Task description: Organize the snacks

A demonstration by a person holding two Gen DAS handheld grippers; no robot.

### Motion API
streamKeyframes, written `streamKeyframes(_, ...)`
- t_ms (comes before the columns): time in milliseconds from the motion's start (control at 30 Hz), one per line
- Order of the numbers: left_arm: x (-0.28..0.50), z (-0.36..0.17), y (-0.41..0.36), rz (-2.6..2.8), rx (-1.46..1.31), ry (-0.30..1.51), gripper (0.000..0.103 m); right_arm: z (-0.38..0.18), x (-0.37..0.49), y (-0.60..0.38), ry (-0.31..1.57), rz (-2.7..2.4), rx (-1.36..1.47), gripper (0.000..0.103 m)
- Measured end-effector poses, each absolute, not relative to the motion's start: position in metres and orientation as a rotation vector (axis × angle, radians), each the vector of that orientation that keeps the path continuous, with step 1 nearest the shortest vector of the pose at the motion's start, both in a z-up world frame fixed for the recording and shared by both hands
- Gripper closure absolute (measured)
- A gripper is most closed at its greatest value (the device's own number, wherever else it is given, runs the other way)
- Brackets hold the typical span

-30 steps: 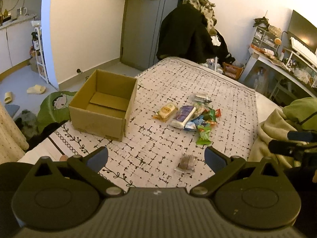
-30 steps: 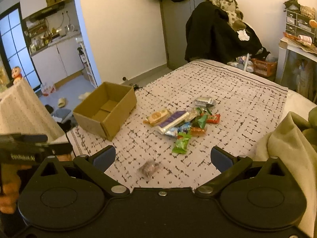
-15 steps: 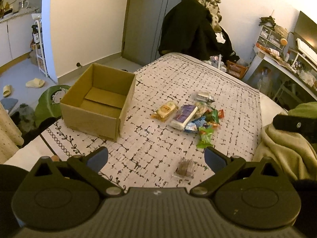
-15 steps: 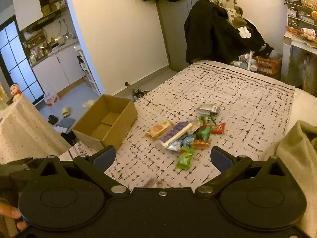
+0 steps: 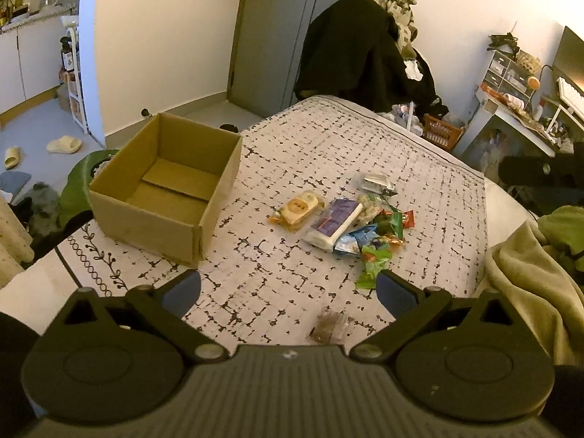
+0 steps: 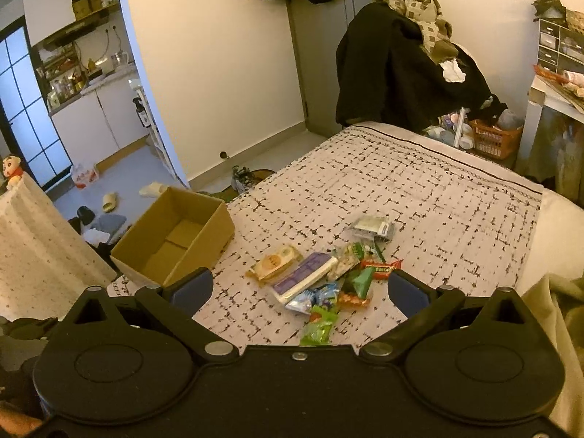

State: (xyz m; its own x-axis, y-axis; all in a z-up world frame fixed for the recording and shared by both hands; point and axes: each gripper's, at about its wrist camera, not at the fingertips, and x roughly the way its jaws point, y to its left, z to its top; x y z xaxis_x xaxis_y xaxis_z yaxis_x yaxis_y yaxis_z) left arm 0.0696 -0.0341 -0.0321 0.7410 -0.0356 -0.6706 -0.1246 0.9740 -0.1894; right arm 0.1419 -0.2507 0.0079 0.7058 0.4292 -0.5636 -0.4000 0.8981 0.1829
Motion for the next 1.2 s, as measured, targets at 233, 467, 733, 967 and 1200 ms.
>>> streamKeyframes(233,0.084,-0.042,-0.042,0.053,-0.254,0.761,0.003,-0.017,0.161,-0.256,0.699,0.471,0.114,0.000)
streamKeyframes(467,0.100,-0.061,-0.052,0.034,-0.252,0.793,0.004,-0.047,0.170,-0.254,0.775,0.462,0.148,0.000)
streamKeyframes(733,0.121,-0.100,-0.058,-0.016,-0.312,0.904,0.019,-0.074,0.185,-0.242,0.863,0.463,0.121,0.005)
streamKeyframes(967,0.139,-0.135,-0.068,-0.054,-0.348,1.010,0.032,-0.093,0.203,-0.226,0.943,0.481,0.055,0.014)
streamKeyframes(1200,0.150,-0.168,-0.065,-0.037,-0.404,1.131,0.047,-0.112,0.222,-0.214,1.005,0.467,-0.003,0.015)
